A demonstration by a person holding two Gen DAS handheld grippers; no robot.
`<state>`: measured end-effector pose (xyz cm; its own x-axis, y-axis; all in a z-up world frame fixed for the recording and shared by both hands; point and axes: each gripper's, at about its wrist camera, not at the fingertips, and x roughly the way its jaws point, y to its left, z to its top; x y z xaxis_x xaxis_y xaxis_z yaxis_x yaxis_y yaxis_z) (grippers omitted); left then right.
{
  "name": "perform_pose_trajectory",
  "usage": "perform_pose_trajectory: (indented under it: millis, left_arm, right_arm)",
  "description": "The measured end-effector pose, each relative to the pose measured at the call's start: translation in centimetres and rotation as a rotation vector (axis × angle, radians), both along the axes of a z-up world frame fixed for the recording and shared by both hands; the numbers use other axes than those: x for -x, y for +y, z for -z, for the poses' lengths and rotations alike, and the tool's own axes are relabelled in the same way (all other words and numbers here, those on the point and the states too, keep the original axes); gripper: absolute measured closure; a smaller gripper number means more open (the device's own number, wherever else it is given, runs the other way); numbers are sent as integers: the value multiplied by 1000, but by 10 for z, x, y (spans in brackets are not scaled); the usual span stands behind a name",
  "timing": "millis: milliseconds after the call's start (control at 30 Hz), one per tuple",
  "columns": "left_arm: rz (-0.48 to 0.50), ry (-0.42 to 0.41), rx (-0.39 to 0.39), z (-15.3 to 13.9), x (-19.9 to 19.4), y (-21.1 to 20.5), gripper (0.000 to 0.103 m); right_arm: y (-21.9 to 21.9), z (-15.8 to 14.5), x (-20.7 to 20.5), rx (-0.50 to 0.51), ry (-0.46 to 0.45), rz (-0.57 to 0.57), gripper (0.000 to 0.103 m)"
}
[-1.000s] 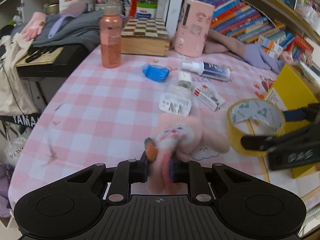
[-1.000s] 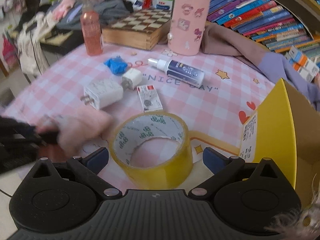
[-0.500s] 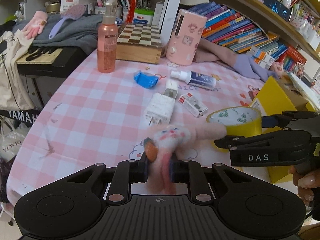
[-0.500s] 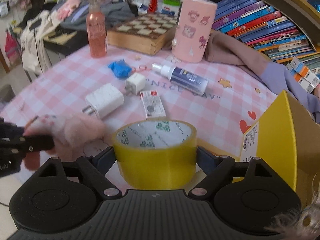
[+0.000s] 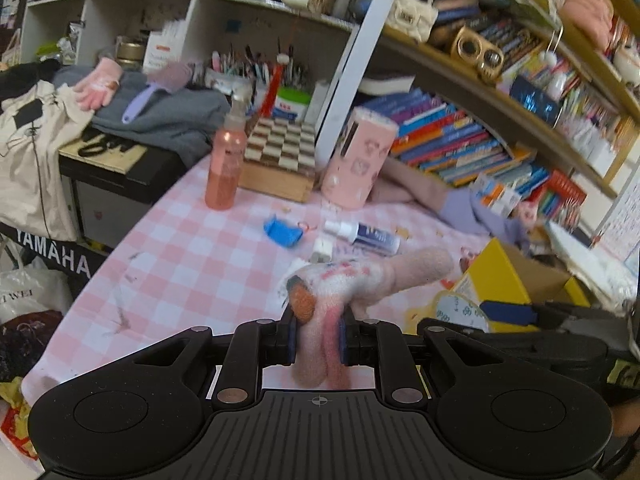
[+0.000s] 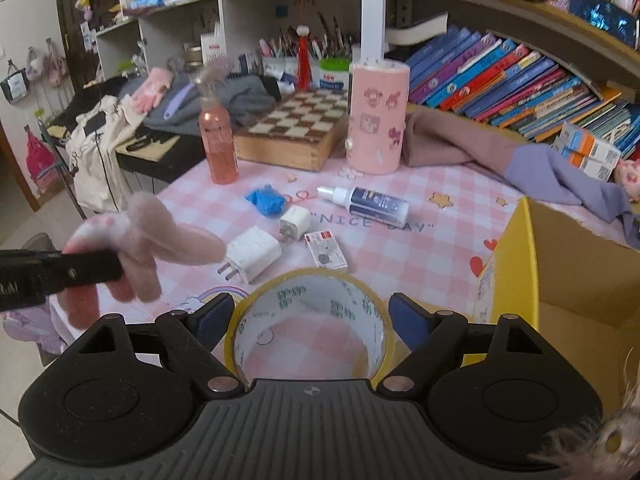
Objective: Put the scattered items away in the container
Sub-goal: 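Carry the glove and tape roll with both tools over the yellow box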
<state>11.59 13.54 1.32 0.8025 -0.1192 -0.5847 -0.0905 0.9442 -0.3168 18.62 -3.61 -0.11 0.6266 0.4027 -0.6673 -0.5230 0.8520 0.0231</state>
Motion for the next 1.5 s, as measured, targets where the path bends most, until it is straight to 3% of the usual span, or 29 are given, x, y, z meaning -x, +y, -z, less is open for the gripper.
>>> perform_pose_trajectory:
  millis: [233, 433, 600, 1200, 1500]
  left_arm:
    - [-67, -68, 26, -10, 22, 11, 86]
    - [-98, -135, 4, -27, 44, 15, 86]
    - [-100, -166, 10, -37, 61, 13, 86]
    - [115, -159, 14, -38, 104, -35, 86]
    - [241, -115, 9, -29, 115, -64, 86]
  right_arm:
    - [-12, -11, 20, -66, -88, 33, 20]
    - [-13, -25, 26, -106, -156, 58, 20]
    - [-18, -35, 43, -137, -167, 40, 20]
    - [-79, -33, 139, -134, -134, 203, 20]
    - [-109, -18, 187, -111, -64, 301, 20]
